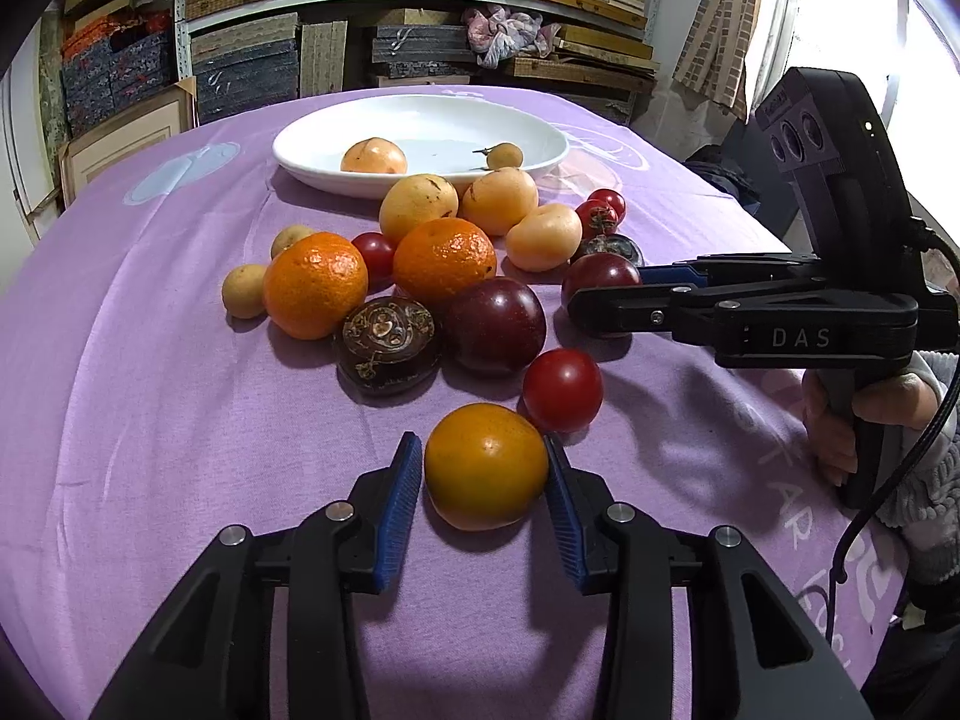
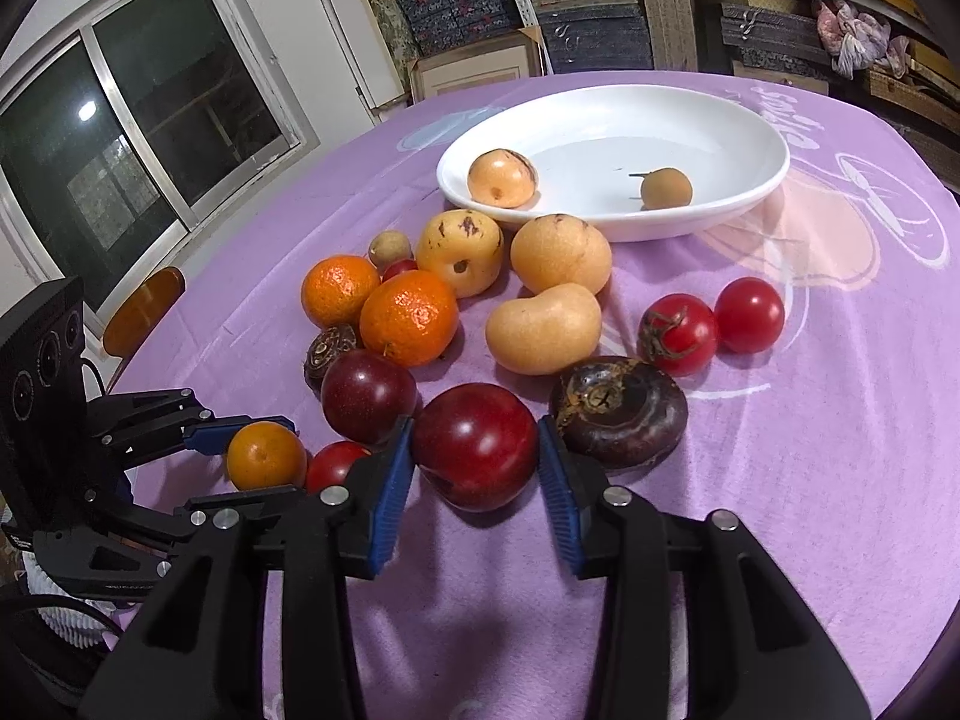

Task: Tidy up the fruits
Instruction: 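Lift both fruits onto the white plate and open both tools to release them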

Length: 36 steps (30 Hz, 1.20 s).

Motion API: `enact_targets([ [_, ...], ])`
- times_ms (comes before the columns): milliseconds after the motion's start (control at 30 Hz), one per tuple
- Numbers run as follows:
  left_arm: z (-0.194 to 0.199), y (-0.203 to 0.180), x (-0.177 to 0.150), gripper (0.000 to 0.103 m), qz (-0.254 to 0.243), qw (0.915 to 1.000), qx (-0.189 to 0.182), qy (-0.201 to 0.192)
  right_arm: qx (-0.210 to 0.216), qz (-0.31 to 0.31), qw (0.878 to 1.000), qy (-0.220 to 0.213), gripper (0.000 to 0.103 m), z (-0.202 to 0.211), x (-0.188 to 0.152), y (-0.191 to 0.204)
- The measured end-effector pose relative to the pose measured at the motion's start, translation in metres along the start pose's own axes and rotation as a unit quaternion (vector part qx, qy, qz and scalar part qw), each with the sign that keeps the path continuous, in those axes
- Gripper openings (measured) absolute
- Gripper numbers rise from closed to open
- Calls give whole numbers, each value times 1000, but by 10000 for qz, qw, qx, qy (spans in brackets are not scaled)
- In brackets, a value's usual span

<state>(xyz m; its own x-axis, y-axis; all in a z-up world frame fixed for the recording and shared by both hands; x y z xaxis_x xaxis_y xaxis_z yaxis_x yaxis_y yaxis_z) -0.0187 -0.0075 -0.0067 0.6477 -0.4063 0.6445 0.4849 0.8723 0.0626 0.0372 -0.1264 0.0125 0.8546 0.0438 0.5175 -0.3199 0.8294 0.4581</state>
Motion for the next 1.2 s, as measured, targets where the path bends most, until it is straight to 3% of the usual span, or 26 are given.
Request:
enact_targets([
  [167,6,1,0,38,53,9997,191,-108,-21,40,9999,-147,40,6,-3,2],
  [400,24,-2,3,38,-112,9957,779,-482,-68,70,9990,-443,40,19,-6,5],
  [500,31,8,9,38,27,9955,738,-597,-140,140,9982,-571,40,25,-7,7],
  [733,46,51,64,38,177,9920,988,-763,-81,3,9941,-1082,40,61,28,4],
  [967,-2,80,127,38,327,9922,1036,-608,-344,-173,9863,-1602,40,66,100,1],
  [1200,-55,111,151,38,565,9920,1069,-355,-731,-306,9871,-1388,40,11,135,-26],
])
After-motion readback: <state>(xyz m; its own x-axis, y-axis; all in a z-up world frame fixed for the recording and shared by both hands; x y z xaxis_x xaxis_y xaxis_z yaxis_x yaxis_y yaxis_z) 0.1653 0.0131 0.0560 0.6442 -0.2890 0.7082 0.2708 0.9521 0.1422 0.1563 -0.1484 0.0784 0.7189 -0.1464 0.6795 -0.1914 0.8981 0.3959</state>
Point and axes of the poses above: each gripper's, at about its wrist camera, not at the fingertips, and z roughly against the way its jaws point, y to its left, x to its top, the point moved 1 cm from there along -z, roughly the way its jaws point, and after that the axes turned 14 degrees about -z, right-handed, at the moved point
